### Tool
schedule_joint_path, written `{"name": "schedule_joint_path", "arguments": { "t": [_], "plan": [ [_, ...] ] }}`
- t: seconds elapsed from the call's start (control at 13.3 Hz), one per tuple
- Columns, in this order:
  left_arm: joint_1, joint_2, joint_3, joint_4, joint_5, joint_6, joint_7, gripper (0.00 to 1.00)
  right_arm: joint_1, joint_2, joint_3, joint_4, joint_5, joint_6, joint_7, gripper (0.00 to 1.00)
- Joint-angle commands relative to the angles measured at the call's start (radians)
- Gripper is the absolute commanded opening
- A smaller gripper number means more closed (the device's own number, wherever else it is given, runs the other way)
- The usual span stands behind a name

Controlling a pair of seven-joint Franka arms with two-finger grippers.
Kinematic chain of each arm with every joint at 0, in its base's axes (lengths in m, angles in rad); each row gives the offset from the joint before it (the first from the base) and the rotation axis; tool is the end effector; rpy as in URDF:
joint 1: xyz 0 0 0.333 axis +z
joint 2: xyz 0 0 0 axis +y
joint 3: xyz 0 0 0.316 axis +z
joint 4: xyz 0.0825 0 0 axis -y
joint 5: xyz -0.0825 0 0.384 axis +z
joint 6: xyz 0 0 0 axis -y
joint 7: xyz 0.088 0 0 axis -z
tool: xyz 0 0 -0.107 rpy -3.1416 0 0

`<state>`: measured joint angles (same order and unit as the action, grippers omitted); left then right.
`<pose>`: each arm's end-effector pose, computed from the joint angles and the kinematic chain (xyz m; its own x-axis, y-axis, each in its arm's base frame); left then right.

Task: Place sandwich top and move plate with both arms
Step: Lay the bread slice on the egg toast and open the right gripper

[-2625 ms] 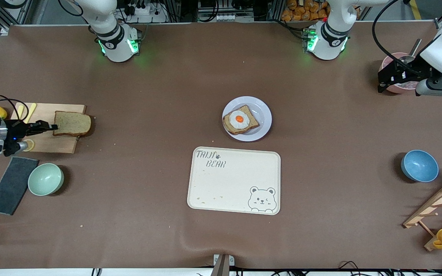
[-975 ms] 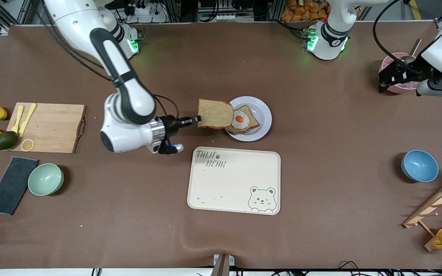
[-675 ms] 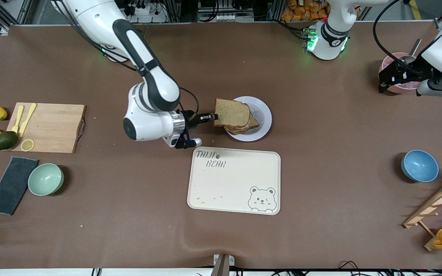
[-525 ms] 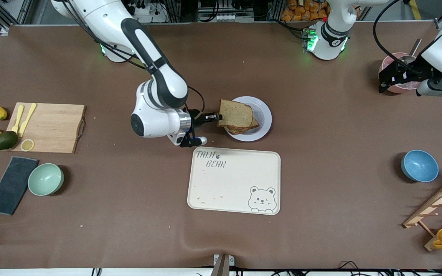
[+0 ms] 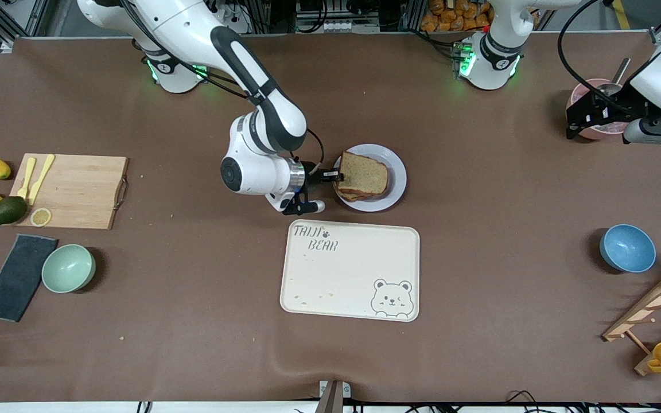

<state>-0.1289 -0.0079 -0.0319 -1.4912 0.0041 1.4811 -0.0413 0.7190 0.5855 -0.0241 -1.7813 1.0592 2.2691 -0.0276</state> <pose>0.5361 -0.0866 0.6582 0.9929 -0.1188 -0.0020 -0.1189 -0.9929 -0.0044 0.4899 0.4388 0.2279 0.9498 0.0786 -0.3027 -0.1306 -0.7799 -0.6121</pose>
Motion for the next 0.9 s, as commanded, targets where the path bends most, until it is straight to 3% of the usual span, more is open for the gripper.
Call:
{"name": "schedule_joint_path", "arguments": {
  "t": [0.0, 0.07, 0.15, 0.22, 0.3, 0.45, 0.6, 0.82],
  "plan": [
    [0.005, -0.001, -0.002, 0.005, -0.013, -0.010, -0.012, 1.00, 0.030, 0.013, -0.013, -0.003, 0.025, 0.024, 0.037, 0.23],
    [0.005, -0.001, -0.002, 0.005, -0.013, -0.010, -0.014, 1.00, 0.030, 0.016, -0.013, 0.002, 0.025, 0.024, 0.079, 0.36],
    [0.005, -0.001, -0.002, 0.006, -0.013, -0.010, -0.014, 1.00, 0.028, 0.014, -0.014, 0.005, 0.025, 0.023, 0.151, 0.56],
    [0.005, -0.001, -0.002, 0.005, -0.013, -0.010, -0.012, 1.00, 0.025, 0.010, -0.014, 0.008, 0.024, 0.021, 0.191, 0.87],
    [0.005, -0.001, -0.002, 0.005, -0.013, -0.010, -0.012, 1.00, 0.023, 0.005, -0.014, 0.011, 0.024, 0.018, 0.195, 1.00],
    [0.005, -0.001, -0.002, 0.005, -0.013, -0.010, -0.014, 1.00, 0.010, -0.004, -0.017, 0.019, 0.021, 0.003, 0.196, 1.00],
    [0.006, 0.002, -0.002, 0.002, -0.015, -0.010, -0.014, 1.00, -0.022, -0.030, -0.042, 0.023, 0.009, -0.119, 0.205, 1.00],
    [0.011, 0.006, 0.001, 0.003, -0.019, -0.010, -0.015, 1.00, -0.043, -0.087, -0.169, 0.026, -0.045, -0.357, 0.215, 1.00]
  ]
}}
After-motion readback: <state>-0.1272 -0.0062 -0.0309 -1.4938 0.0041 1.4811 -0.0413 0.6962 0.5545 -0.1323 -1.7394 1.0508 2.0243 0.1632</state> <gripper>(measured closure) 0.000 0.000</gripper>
